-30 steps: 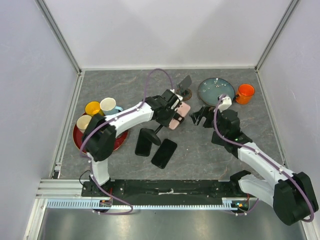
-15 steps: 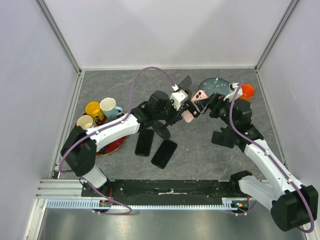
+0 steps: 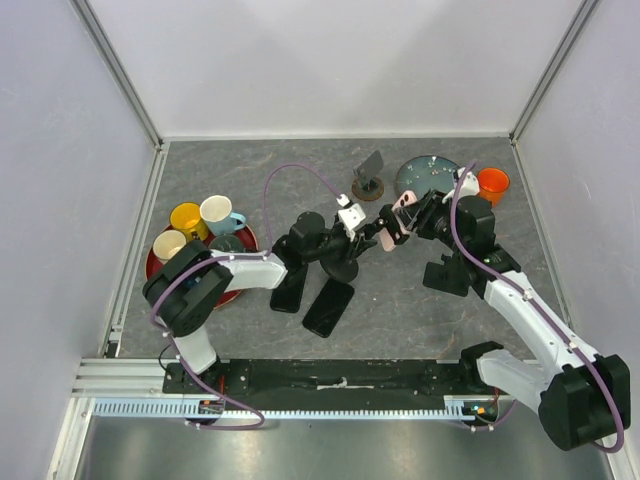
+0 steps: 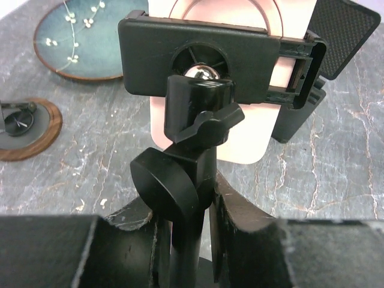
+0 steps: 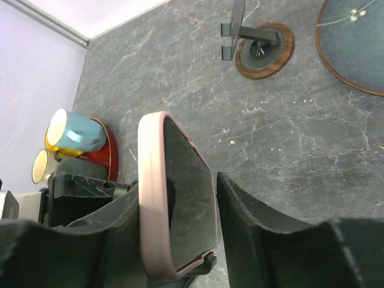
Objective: Remove the phone from the phone stand
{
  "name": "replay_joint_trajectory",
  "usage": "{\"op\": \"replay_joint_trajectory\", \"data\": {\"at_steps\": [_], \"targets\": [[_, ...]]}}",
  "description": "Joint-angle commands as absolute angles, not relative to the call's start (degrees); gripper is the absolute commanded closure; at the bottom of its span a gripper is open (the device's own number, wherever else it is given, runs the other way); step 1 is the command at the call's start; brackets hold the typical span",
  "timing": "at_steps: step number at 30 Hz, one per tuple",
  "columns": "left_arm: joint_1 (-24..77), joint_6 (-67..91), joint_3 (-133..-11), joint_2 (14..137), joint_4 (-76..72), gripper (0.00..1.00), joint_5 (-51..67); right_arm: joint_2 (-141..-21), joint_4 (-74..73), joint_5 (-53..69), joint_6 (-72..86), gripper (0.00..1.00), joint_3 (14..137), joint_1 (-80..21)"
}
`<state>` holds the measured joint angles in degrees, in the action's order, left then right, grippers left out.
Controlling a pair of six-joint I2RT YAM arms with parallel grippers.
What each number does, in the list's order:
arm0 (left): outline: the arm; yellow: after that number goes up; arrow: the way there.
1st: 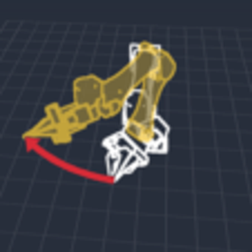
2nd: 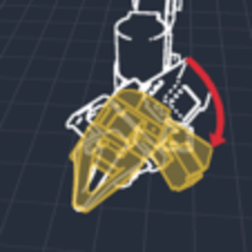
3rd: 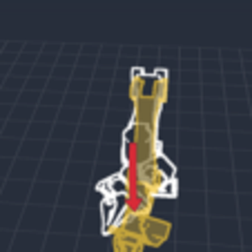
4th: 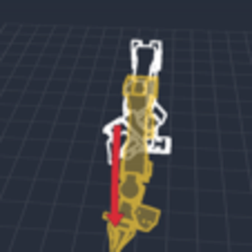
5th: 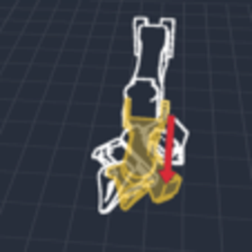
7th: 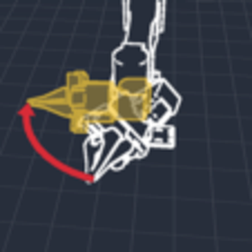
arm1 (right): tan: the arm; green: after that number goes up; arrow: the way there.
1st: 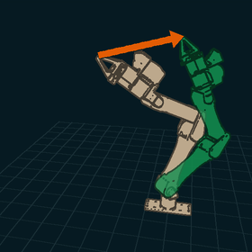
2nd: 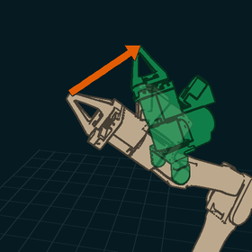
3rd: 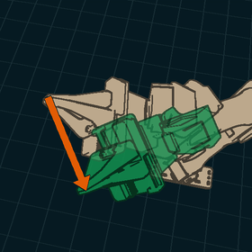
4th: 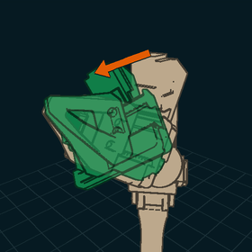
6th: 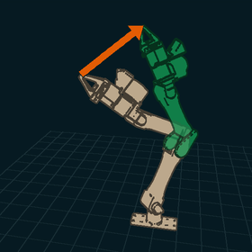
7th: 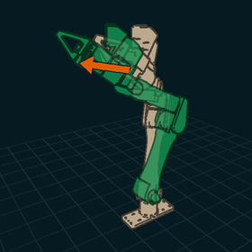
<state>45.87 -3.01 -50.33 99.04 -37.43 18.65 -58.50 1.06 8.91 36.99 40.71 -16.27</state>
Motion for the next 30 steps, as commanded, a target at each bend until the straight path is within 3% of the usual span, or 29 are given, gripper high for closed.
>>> {"op": "replay_joint_trajectory", "data": {"at_steps": [1,5,8,9,23,30], "targets": [[45.4,-1.3,-48.5,99.7,-69.1,0.98,21.0,-59.4,0.9,8.3,35.5,0.54,42.5,-16.1],[45.3,-0.5,-48.7,101.6,-70.4,0.98,21.4,-60.2,0.6,8.6,34.8,0.74,43.0,-16.1],[44.7,3.1,-47.7,102.7,-73.0,0.98,21.3,-59.8,0.3,8.0,33.1,0.97,43.0,-16.1],[44.2,3.9,-47.3,102.9,-74.6,0.98,20.8,-59.5,0.2,6.2,33.0,1.00,42.9,-16.1],[43.0,4.0,-42.3,103.4,-78.4,0.98,15.0,-55.6,-7.6,-14.7,25.4,1.00,43.4,-16.8],[43.1,1.2,-42.5,103.3,-77.7,0.98,15.4,-57.7,-8.7,-17.4,25.5,1.00,45.3,-19.6]]}}
